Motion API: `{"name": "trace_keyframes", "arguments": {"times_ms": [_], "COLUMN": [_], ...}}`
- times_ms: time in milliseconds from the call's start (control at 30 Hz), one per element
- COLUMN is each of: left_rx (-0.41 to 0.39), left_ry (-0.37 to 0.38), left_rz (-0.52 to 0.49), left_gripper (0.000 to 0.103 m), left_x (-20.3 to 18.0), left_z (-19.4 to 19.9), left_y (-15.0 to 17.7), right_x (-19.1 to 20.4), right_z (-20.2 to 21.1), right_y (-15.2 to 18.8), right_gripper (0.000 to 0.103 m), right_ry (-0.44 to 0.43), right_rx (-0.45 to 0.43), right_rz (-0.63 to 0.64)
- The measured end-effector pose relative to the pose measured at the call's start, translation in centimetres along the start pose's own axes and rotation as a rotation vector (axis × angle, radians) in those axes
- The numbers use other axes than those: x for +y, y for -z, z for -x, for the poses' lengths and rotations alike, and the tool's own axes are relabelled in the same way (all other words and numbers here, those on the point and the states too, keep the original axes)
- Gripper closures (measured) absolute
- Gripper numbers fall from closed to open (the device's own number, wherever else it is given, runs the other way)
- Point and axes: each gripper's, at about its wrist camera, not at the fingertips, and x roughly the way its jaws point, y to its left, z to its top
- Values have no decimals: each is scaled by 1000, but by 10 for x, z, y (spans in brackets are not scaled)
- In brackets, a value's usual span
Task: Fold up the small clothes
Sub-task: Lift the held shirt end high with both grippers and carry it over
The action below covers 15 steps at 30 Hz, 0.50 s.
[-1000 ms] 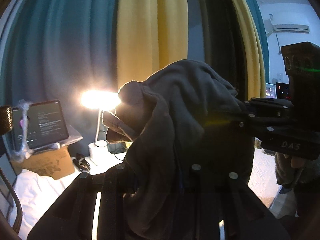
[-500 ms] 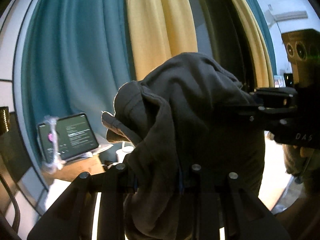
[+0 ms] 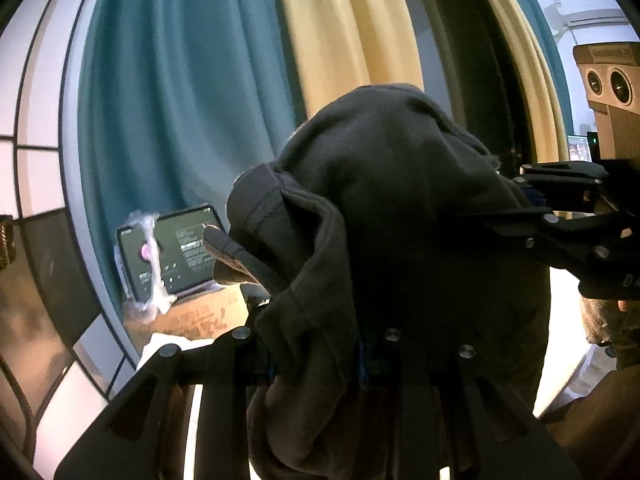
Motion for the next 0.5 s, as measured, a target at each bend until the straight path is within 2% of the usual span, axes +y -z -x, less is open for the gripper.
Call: {"name": "trace_keyframes", "arguments": {"times_ms": [500], "left_rx": [94], "left_ry": [30], "left_rz": [31], "left_gripper": [77], "left_x": [-3], "left_z": [-39], "left_y": [16], "right_x": [-32], "right_z": [-35], "right_y": [27], "right_gripper": [84], "right_ry": [3], "right_rx": [87], "right_rz": [-99]}}
